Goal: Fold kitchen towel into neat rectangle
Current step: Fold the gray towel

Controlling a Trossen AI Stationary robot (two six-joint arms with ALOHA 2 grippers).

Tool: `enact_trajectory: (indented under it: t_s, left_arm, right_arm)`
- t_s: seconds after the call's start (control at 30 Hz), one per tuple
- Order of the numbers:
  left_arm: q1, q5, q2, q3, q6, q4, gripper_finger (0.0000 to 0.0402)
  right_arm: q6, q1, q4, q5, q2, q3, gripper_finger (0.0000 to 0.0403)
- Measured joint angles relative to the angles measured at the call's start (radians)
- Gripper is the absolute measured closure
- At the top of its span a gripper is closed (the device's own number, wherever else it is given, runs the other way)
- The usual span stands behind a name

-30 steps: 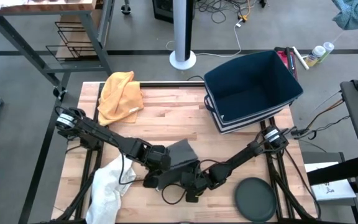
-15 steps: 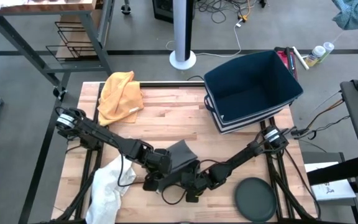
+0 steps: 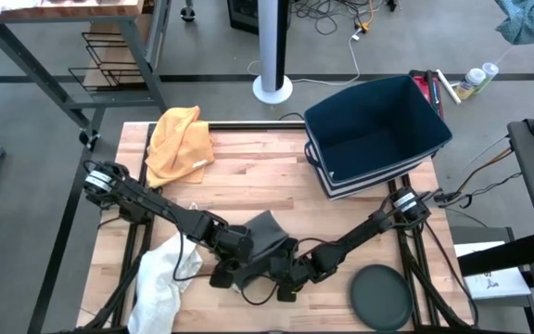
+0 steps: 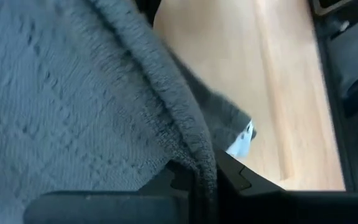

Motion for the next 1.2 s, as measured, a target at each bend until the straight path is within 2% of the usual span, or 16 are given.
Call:
enact_trajectory:
  t_s: [0.23,0.43,0.67,0.87,1.1,1.2]
  left_arm:
    - [-0.009,0.004,0.035,0.000,-0.013,0.056,0.0394]
    - [-0.022,0.052,0.091,-0.002,-0.016,0.109,0.0393]
    - [-0.027,0.057,0.112,-0.001,-0.016,0.133,0.0360]
    - [-0.032,0.124,0.112,-0.001,-0.027,0.168,0.0332]
    - [-0.039,0.191,0.112,-0.001,-0.034,0.168,0.0284]
    - [-0.039,0.181,0.112,-0.001,-0.037,0.169,0.0260]
  right_arm:
    - [0.000,0.000,0.000,0.000,0.000,0.000,0.0403]
    - [0.000,0.000,-0.001,0.000,0.000,0.000,0.0403]
    - [0.000,0.000,-0.001,0.000,0.000,0.000,0.0403]
    - [0.002,0.000,-0.003,0.000,0.000,0.000,0.0403]
    - [0.003,0.000,-0.005,0.000,0.000,-0.001,0.0403]
    - [0.004,0.000,-0.006,0.000,0.000,-0.001,0.0403]
